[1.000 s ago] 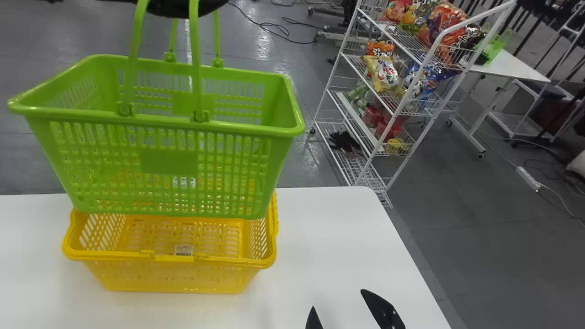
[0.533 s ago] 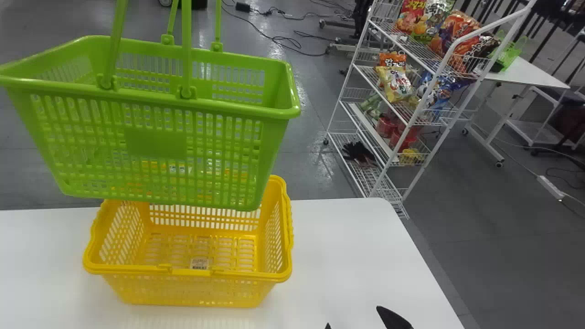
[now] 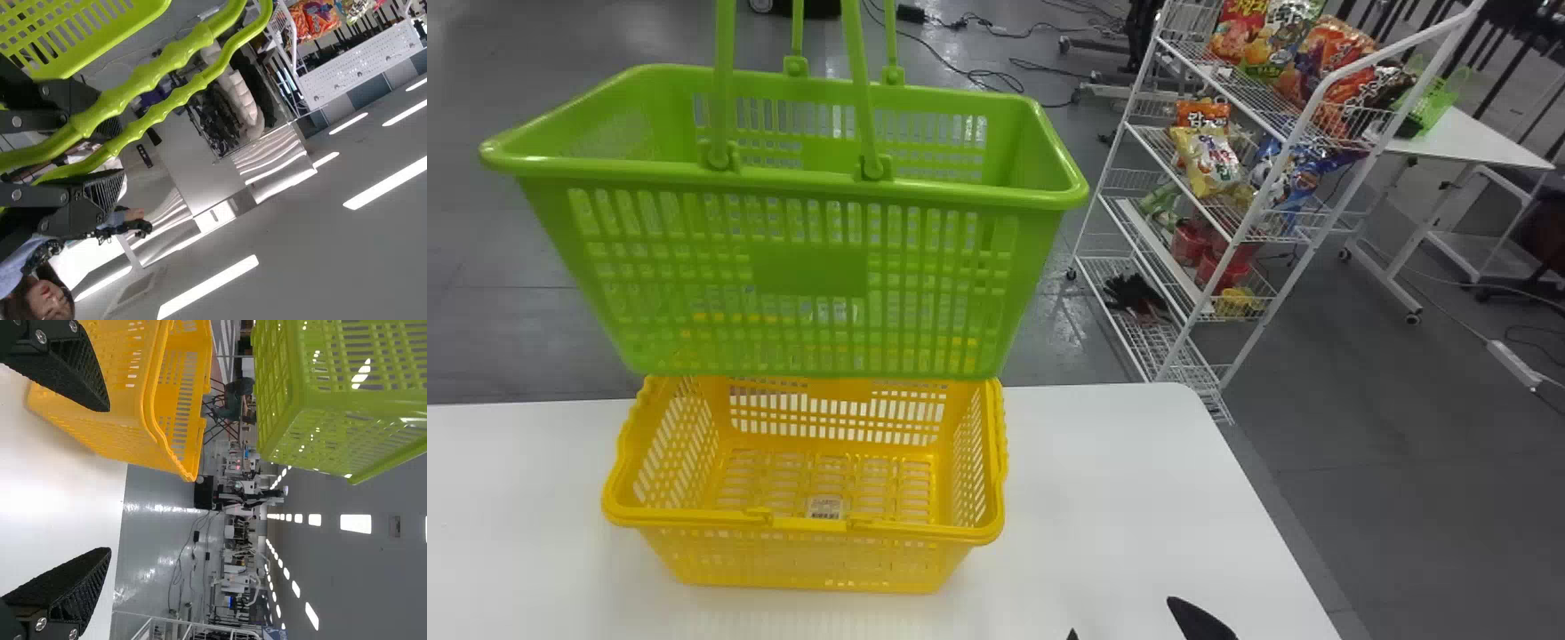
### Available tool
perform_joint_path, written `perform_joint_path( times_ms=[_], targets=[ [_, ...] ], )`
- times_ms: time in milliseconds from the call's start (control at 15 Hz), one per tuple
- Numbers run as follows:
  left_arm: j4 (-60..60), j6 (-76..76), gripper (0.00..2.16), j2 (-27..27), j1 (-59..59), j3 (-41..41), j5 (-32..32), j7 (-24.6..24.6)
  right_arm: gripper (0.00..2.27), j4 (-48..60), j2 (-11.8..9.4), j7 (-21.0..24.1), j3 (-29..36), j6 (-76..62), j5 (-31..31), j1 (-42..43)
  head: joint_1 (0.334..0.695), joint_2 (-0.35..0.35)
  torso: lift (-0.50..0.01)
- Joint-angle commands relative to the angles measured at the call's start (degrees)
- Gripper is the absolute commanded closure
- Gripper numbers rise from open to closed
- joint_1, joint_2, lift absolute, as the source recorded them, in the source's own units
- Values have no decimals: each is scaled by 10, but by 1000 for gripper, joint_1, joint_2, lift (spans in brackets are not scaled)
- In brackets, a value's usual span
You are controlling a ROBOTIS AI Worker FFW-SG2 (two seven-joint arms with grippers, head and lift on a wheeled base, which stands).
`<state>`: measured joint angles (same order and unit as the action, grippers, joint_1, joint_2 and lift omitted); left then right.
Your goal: Grasp handle with right gripper to insert into left gripper then lift and swing left to center
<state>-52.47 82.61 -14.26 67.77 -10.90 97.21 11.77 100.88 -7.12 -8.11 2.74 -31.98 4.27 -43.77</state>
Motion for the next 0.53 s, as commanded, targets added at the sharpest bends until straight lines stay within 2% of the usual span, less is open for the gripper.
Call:
perform_joint_path(
  times_ms=[0,267,467],
  targets=[
    [1,1,2132,-4,-2,-1,0,-1,36,-3,0,0,1,-6,1,0,632,-293,-93],
    [1,3,2132,-31,0,-11,0,3,36,-4,0,0,1,-7,2,0,637,-285,-93],
    [1,12,2132,-95,4,-37,9,8,36,-6,-1,-1,2,-13,4,-2,642,-263,-93]
  ],
)
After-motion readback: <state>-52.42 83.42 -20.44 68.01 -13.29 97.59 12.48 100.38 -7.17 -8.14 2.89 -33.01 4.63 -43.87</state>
